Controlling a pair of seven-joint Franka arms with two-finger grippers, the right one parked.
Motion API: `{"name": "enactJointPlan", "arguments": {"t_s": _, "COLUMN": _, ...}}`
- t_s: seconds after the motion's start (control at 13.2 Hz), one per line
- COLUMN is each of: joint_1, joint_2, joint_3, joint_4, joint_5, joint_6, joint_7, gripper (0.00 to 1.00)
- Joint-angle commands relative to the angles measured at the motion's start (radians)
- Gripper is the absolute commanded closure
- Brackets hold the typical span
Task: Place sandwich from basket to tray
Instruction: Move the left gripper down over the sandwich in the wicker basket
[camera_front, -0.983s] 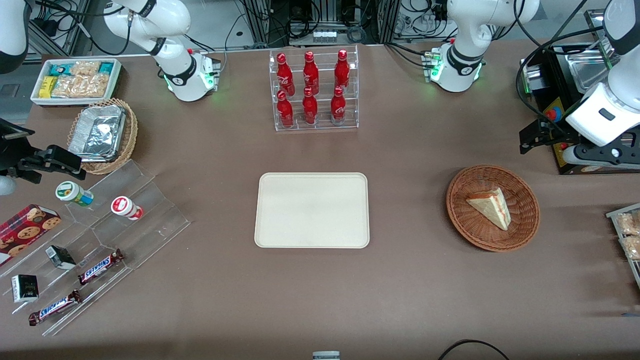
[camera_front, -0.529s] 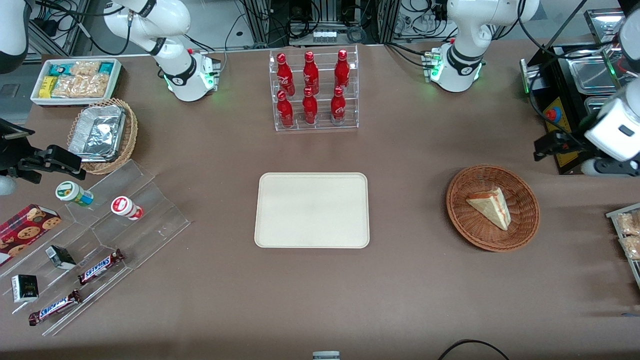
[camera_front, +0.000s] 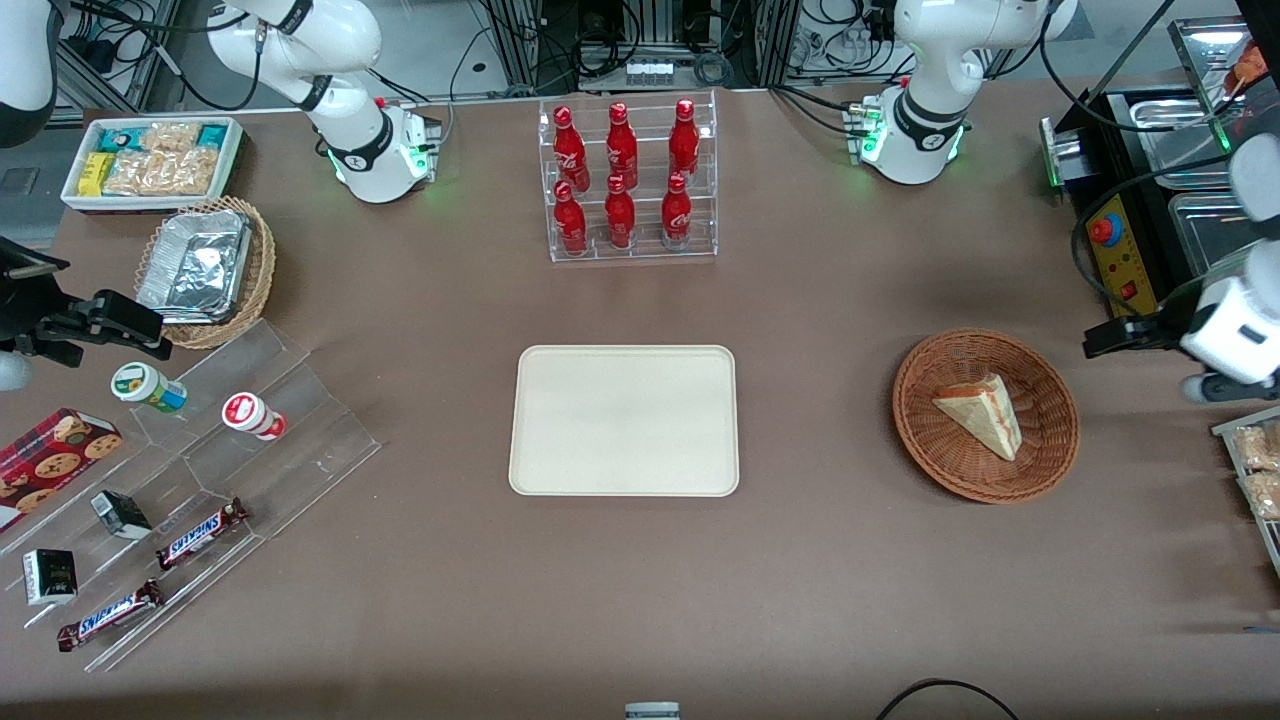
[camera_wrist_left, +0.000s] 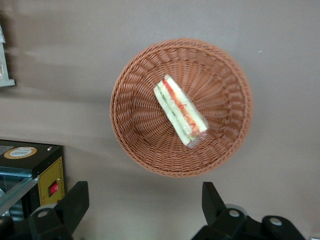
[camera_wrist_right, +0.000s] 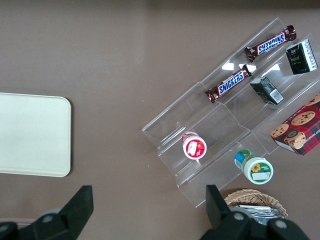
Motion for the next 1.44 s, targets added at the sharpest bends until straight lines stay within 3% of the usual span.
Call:
{"name": "enactJointPlan", "arguments": {"t_s": 0.0, "joint_1": 0.003, "joint_2": -0.025, "joint_3": -0.006, "joint_4": -0.128, "joint_5": 0.026, "joint_6": 0.123, "joint_7": -0.071, "gripper": 0.0}}
{"name": "enactJointPlan", "arguments": {"t_s": 0.38, "joint_1": 0.035, "joint_2": 0.006, "joint_3": 0.011, "joint_4": -0.318, "joint_5": 0.021, "joint_6": 0.426, "joint_7": -0.304, "gripper": 0.0}}
{"name": "enactJointPlan", "arguments": {"t_s": 0.68, "joint_1": 0.026, "joint_2": 0.053, "joint_3": 0.009, "joint_4": -0.353, "joint_5": -0.005, "joint_6": 0.457, "joint_7": -0.566, "gripper": 0.0}}
{"name": "enactJointPlan", "arguments": {"t_s": 1.36, "joint_1": -0.04, "joint_2": 0.155, "joint_3": -0.001, "joint_4": -0.326, "joint_5": -0.146, "joint_6": 0.586, "joint_7": -0.599, "gripper": 0.0}}
